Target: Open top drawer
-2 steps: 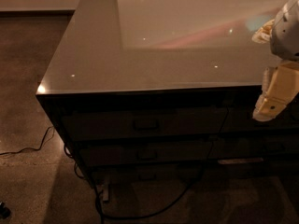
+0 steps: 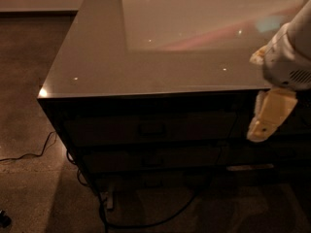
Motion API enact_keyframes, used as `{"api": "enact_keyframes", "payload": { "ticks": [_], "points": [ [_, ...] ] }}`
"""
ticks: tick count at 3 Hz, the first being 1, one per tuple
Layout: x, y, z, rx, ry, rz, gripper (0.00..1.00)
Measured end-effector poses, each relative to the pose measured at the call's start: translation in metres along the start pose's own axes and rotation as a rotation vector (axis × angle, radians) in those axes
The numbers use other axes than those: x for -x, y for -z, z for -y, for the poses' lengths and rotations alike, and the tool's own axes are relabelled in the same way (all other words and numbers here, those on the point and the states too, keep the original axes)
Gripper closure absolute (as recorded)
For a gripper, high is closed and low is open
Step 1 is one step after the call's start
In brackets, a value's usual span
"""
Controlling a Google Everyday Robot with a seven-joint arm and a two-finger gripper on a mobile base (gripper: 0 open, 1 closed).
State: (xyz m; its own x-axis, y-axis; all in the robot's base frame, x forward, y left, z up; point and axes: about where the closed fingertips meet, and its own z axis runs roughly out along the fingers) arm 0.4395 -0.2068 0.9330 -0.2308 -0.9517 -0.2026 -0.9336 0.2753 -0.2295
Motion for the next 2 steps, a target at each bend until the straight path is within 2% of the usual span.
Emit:
{"api": "enact_keyframes", "payload": {
  "ticks": [1, 2],
  "points": [
    [-0.0038, -0.0556, -0.0165, 0.085, -0.015, 0.004, 0.00],
    [-0.0038, -0.0556, -0.0165, 0.085, -0.015, 0.004, 0.00]
  ]
}}
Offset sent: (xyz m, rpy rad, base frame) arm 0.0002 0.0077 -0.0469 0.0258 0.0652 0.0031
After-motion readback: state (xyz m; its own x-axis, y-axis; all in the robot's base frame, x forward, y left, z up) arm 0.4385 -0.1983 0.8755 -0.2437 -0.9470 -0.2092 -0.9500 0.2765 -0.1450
